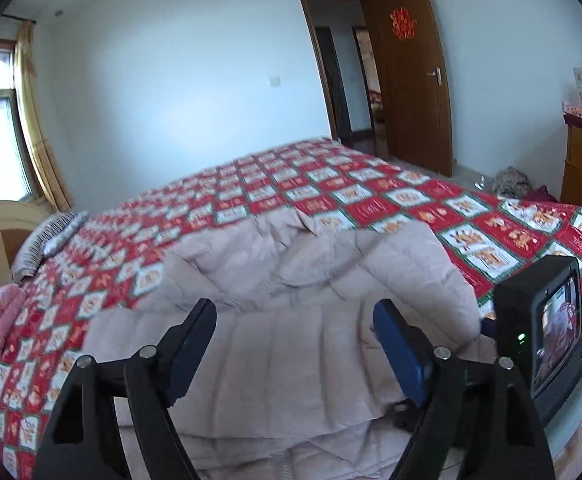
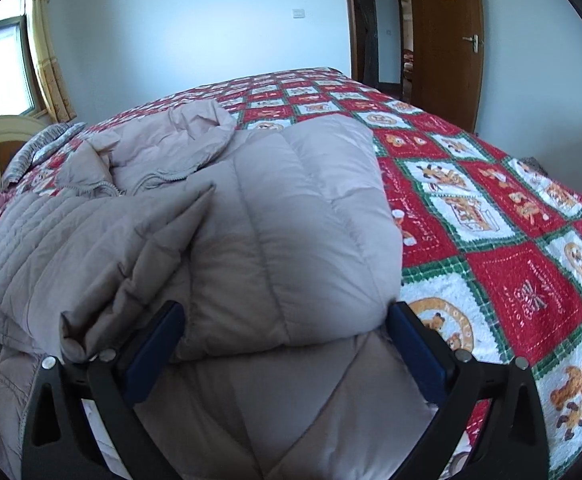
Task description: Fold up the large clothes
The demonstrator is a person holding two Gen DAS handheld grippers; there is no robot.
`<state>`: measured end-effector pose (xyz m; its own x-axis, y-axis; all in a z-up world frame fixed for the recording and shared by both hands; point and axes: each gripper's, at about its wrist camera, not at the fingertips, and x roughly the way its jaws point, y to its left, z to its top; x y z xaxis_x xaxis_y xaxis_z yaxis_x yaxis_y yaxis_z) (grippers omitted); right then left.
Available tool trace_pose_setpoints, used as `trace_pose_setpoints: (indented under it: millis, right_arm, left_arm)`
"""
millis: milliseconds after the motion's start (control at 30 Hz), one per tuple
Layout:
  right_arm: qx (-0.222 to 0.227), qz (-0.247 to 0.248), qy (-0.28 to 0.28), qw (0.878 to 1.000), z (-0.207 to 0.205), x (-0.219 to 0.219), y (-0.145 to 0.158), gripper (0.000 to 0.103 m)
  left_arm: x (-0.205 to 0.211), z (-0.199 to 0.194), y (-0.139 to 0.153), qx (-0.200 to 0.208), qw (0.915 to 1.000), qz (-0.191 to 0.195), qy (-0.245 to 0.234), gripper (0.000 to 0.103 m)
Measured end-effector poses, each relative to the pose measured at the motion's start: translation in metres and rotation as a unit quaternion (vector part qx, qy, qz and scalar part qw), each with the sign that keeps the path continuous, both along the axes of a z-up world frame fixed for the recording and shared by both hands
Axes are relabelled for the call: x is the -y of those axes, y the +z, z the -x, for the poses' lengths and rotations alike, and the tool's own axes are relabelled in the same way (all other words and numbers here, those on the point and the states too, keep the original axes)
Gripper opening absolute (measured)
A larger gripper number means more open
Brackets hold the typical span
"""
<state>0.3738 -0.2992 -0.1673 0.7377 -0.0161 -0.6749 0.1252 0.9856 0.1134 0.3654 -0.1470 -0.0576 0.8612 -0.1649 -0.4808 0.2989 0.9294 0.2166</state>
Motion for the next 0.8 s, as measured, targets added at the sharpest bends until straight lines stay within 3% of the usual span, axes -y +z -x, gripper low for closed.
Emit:
trace_pose_setpoints:
  millis: [100, 233, 333, 400, 467, 633, 800]
  right_arm:
    - [0.013, -0.031, -0.03, 0.999, 0.007, 0.016, 0.005, 0.103]
    - [0.056, -0.033, -0.072, 0.995, 0.028, 0.024, 0.029, 0.102]
    - [0.064, -0.024, -0.021, 0.997, 0.023, -0.002, 0.052, 0.1]
    - [0.045, -0.023, 0.03, 0.998, 0.006, -0.028, 0.062, 0.091]
    - [0.032, -0.02, 0.065, 0.997, -0.012, -0.054, 0.068, 0.083]
    - [-0.006, -0.008, 0.082, 0.997, -0.047, -0.089, 0.048, 0.083]
    - [-0.047, 0.019, 0.076, 0.996, -0.056, -0.092, 0.011, 0.083]
  left_arm:
    - [-0.029, -0.007, 0.004, 0.024, 0.9987, -0.02, 0.039, 0.083]
    - [-0.095, -0.043, -0.01, 0.01, 0.9905, -0.042, 0.131, 0.083]
    - [-0.143, -0.077, -0.026, -0.015, 0.9794, -0.039, 0.198, 0.083]
    - [-0.165, -0.095, -0.037, -0.034, 0.9739, -0.035, 0.222, 0.083]
    - [-0.178, -0.11, -0.05, -0.054, 0.972, -0.031, 0.227, 0.083]
    - [-0.178, -0.134, -0.087, -0.103, 0.9676, -0.04, 0.227, 0.083]
    - [-0.163, -0.127, -0.114, -0.096, 0.9692, -0.058, 0.219, 0.085]
